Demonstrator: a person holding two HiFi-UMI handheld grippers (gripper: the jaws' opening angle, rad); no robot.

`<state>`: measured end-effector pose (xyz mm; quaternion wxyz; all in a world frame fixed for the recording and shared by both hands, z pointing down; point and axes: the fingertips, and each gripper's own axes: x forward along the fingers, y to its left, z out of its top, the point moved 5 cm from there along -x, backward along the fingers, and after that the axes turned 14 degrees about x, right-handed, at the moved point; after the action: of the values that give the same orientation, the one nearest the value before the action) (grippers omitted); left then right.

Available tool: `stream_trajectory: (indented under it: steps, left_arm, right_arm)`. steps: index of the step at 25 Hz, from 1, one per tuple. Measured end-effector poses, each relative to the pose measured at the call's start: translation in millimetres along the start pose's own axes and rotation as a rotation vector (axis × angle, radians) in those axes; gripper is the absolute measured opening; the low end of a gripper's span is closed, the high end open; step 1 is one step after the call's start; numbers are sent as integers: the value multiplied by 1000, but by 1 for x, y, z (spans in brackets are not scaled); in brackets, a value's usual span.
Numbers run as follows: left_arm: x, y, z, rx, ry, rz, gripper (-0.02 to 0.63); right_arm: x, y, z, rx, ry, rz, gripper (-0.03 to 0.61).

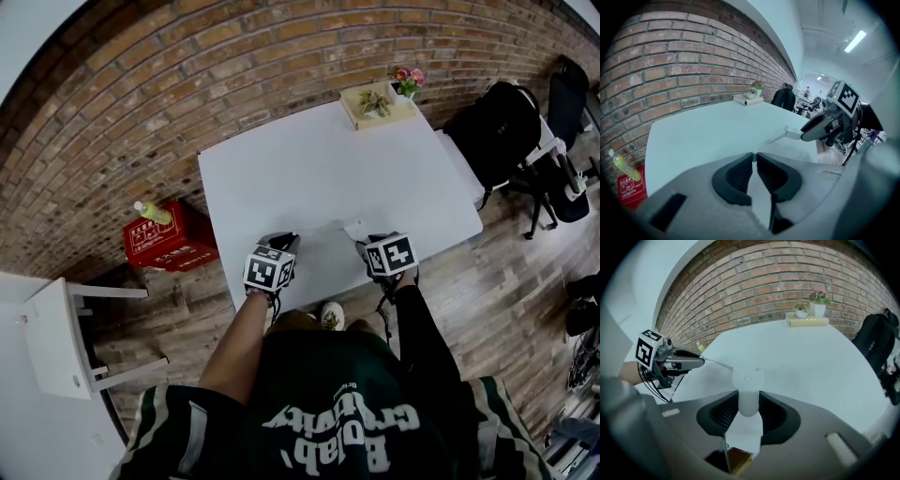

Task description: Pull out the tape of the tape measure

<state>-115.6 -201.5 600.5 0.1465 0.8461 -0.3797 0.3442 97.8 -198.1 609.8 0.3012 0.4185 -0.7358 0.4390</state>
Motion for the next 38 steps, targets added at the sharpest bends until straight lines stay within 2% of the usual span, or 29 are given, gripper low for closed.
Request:
stream_trajectory:
  steps: [4,6,11,14,19,34,38]
  left_arm:
    - [1,2,0,-21,34,-15,38]
    - [3,1,-2,-29,52,-25,38]
    - [5,0,-6,-41,84,-35,38]
    - [2,8,-11,-72,87,-14,38]
    - [0,16,-17,-115,77,-13,38]
    - [-5,26,-19,-118,75,5,38]
    - [-10,37,-23,-147,71,47,38]
  right_arm:
    - [0,1,-4,117,106,51,149]
    - [0,-1,-7,134,130,56,149]
    - [0,-5,-8,106,130,22,149]
    - [-2,-10,-6,111,123,3,149]
    - [-1,-11,-6,117,121,15,149]
    - [1,-8,-2,99,107,18,149]
    - [-1,-13,0,97,98,-13,149]
